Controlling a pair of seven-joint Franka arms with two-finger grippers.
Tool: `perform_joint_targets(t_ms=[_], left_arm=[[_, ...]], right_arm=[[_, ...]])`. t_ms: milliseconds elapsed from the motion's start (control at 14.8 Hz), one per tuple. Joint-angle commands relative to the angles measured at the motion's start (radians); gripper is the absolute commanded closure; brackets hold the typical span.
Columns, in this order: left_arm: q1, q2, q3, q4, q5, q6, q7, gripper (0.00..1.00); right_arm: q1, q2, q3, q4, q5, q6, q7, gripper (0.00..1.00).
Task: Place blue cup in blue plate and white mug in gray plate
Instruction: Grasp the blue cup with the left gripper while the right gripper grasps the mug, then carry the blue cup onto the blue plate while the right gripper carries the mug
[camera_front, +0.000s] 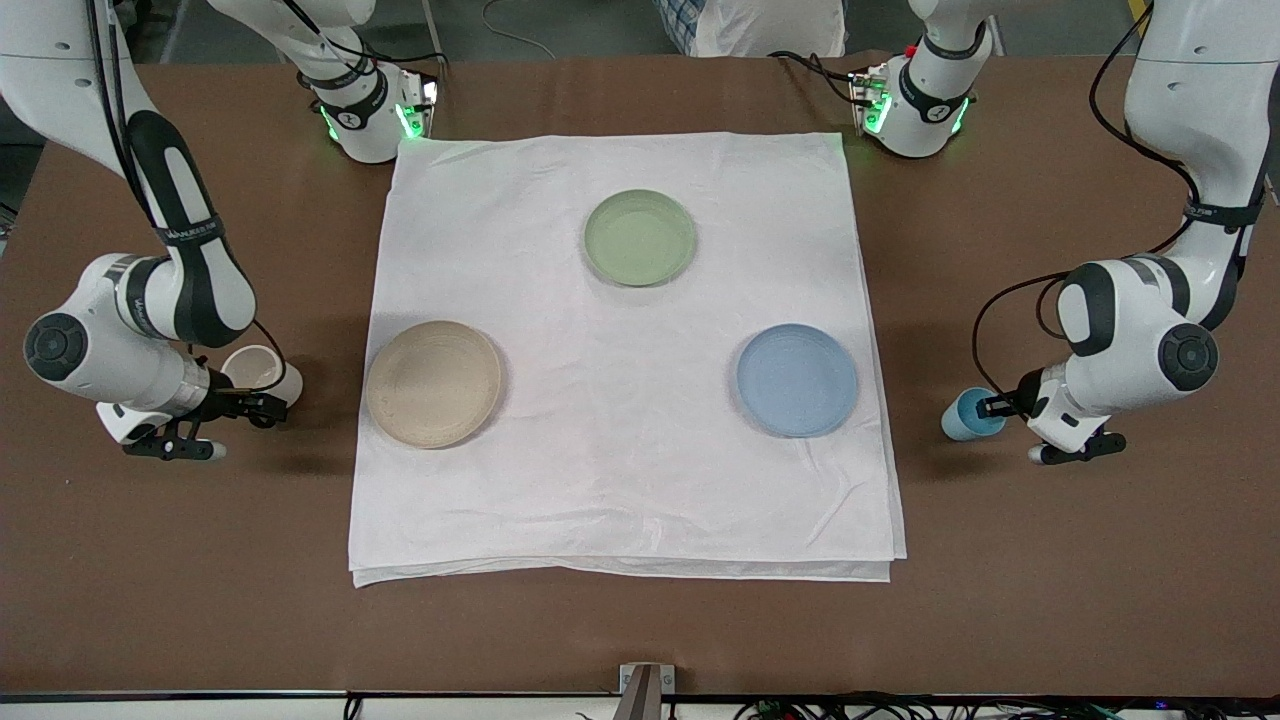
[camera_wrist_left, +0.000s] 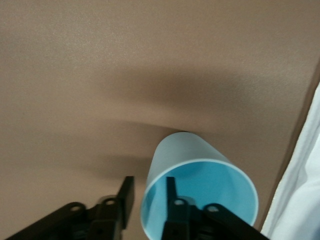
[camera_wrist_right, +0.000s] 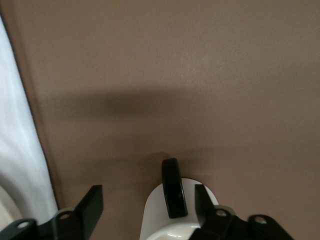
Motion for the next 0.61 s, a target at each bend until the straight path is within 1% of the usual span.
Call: perform_joint_targets(t_ms=[0, 136, 271, 339, 407, 475, 542], left_arm=[[-0.002, -0.046, -0.042, -0.004, -0.018, -0.044, -0.073, 0.99], [-0.003, -0.106, -0.095, 0.0, -0.018, -0.122, -0.177, 0.99], [-0.003, -0.155, -0.168, 0.002, -0.02, -0.188, -0.293, 0.99], [-0.003, -0.171, -0.211, -0.003, -0.018, -0.202, -0.364, 0.99], [-0.003, -0.174, -0.254, -0.004, -0.02, -0.202, -0.437, 0.99], [-0.006, -0.172, -0.294, -0.009, -0.017, -0.201, -0.517, 1.0], [-0.014, -0.168, -0.329, -0.012, -0.011, -0.193, -0.583, 1.0]], right_arm=[[-0.028, 0.011, 0.013, -0.009, -0.005, 0.013, -0.039, 0.44], [-0.038, 0.013, 0.013, -0.009, -0.003, 0.011, -0.066, 0.64], [-0.041, 0.011, 0.013, -0.006, -0.003, 0.005, -0.066, 0.95], [-0.039, 0.01, 0.013, -0.001, -0.003, 0.001, -0.064, 1.0], [-0.036, 0.002, 0.016, 0.002, 0.0, -0.013, -0.063, 1.0], [-0.027, -0.01, 0.022, 0.014, 0.01, -0.066, -0.052, 1.0], [-0.012, -0.036, 0.024, 0.045, 0.042, -0.143, -0.035, 1.0]])
